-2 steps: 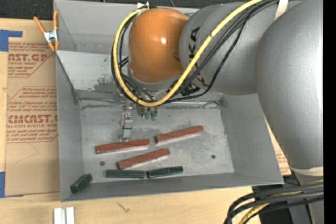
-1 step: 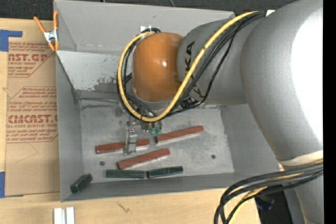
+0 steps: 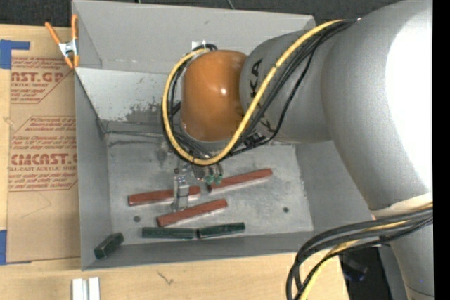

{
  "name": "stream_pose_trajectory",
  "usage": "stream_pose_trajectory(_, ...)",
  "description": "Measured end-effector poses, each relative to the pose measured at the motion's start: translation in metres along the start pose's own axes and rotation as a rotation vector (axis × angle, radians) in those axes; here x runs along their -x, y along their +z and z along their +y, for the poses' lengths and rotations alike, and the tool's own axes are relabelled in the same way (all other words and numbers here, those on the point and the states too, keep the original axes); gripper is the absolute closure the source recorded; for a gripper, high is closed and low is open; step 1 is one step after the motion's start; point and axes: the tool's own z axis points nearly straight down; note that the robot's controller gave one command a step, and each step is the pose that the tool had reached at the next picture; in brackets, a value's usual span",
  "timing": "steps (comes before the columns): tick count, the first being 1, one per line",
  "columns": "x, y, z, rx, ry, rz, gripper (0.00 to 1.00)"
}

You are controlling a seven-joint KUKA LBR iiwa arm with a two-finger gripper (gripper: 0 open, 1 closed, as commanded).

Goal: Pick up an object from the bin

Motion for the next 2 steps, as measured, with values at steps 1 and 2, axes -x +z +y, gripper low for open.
stream_pose_trajectory(1,-0.007,-0.041,-0.022,0.000,0.018,-0.009,0.00)
stream_pose_trajectory(2,-0.010,0.038,-0.023,0.002,-0.020,-0.007,0.00)
